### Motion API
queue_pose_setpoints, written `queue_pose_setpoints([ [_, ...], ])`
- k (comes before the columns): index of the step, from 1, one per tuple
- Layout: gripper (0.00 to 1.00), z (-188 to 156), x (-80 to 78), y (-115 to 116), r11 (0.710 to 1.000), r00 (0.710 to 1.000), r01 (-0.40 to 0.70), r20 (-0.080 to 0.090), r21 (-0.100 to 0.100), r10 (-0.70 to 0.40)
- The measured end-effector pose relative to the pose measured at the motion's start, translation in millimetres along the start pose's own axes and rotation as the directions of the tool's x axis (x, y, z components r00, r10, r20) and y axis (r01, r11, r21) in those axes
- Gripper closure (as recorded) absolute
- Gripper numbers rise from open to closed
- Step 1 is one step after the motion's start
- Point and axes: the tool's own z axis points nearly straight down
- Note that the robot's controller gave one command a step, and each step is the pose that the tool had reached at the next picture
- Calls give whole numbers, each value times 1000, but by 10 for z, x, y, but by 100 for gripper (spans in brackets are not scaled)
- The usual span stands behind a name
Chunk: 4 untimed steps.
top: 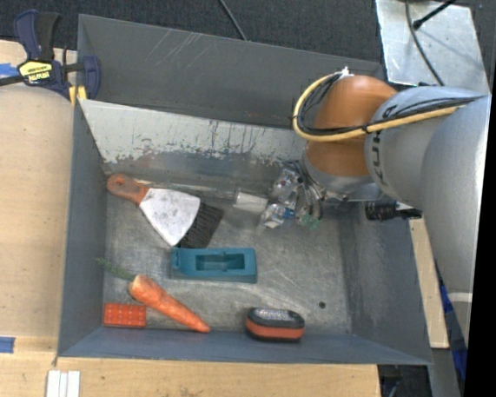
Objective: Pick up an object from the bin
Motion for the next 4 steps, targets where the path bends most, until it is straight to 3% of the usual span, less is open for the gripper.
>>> queue_pose_setpoints([
  [1, 100, -183, -23, -5, 1000, 1000, 0, -11, -4, 0],
  [2, 100, -532, -31, -4, 1000, 1000, 2, -10, -5, -2],
  [4, 100, -550, -39, -6, 1000, 1000, 6, -15, -3, -6],
])
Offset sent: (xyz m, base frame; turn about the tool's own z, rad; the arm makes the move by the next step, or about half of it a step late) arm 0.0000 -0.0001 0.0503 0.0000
